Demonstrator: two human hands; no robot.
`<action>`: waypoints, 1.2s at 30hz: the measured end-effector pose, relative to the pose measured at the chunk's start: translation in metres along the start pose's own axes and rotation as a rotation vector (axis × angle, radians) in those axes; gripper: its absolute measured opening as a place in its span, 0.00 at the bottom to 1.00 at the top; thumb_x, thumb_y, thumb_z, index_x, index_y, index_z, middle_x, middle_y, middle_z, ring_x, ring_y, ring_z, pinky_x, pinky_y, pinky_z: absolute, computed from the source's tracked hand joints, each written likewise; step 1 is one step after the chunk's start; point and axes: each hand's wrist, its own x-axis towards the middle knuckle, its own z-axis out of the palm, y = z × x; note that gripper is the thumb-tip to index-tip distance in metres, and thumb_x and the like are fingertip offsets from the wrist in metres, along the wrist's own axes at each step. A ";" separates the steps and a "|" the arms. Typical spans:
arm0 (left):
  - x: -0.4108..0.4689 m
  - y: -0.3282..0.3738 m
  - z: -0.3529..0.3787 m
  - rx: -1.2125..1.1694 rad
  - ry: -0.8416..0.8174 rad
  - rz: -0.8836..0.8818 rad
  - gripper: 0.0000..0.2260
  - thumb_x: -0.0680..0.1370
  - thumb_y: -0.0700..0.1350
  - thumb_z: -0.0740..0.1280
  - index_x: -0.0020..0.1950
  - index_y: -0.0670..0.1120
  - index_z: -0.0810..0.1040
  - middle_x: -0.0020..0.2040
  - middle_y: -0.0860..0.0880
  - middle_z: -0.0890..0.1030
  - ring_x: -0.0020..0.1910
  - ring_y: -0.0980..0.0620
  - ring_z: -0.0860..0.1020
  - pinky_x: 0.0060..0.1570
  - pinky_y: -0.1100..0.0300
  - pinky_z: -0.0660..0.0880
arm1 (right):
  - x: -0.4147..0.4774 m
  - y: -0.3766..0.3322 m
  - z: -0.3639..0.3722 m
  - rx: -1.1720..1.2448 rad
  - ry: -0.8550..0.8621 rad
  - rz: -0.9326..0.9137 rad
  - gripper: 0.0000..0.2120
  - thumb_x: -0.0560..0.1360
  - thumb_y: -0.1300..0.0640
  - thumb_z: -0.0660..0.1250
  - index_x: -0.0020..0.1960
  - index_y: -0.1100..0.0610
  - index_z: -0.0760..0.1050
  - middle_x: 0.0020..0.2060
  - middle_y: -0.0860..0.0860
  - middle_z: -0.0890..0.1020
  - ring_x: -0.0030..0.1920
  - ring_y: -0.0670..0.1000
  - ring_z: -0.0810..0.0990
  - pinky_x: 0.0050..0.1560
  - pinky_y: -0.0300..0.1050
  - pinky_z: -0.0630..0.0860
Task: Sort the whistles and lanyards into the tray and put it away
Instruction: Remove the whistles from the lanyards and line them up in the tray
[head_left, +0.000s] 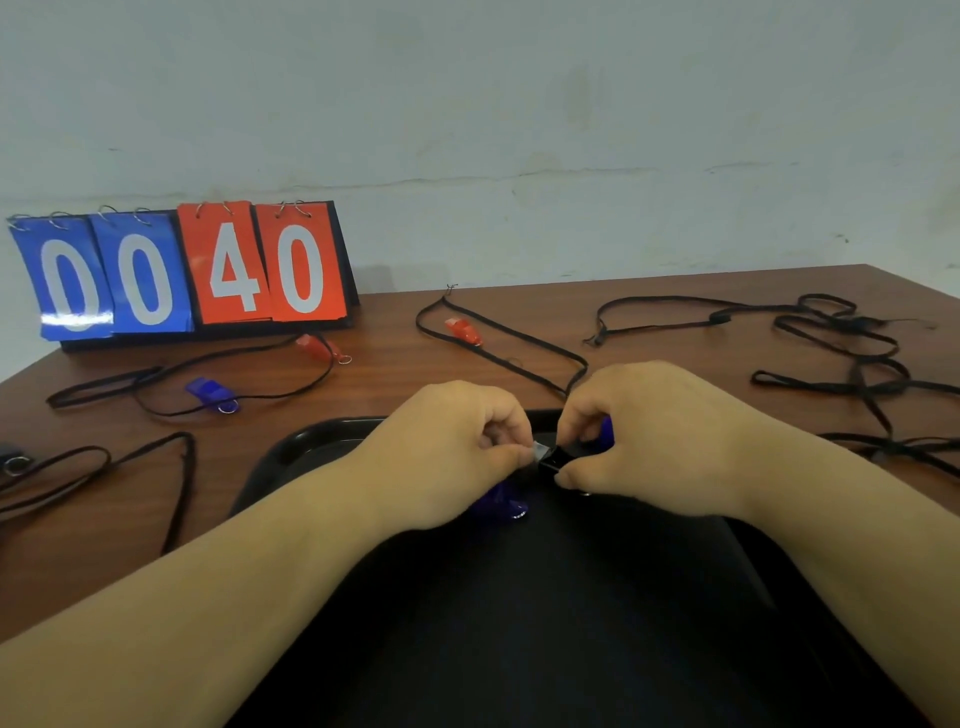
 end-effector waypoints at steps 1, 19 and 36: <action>0.000 0.000 0.000 0.004 0.003 0.000 0.02 0.80 0.51 0.71 0.48 0.58 0.82 0.44 0.59 0.83 0.44 0.64 0.80 0.45 0.69 0.75 | 0.000 0.001 0.000 -0.021 0.011 -0.005 0.14 0.70 0.38 0.75 0.51 0.41 0.81 0.50 0.39 0.76 0.54 0.42 0.75 0.58 0.46 0.77; -0.004 0.007 -0.006 0.079 -0.199 0.012 0.17 0.84 0.54 0.60 0.74 0.61 0.73 0.59 0.59 0.74 0.59 0.60 0.74 0.63 0.60 0.71 | 0.009 0.028 -0.009 -0.013 -0.020 -0.020 0.07 0.72 0.44 0.75 0.50 0.38 0.83 0.60 0.38 0.73 0.65 0.45 0.67 0.63 0.44 0.67; -0.002 0.004 -0.003 0.117 -0.238 -0.007 0.22 0.85 0.57 0.55 0.80 0.63 0.61 0.54 0.59 0.68 0.61 0.57 0.68 0.65 0.56 0.68 | 0.018 0.037 -0.005 0.048 -0.006 -0.075 0.09 0.70 0.46 0.79 0.46 0.37 0.80 0.56 0.38 0.77 0.60 0.43 0.75 0.65 0.45 0.72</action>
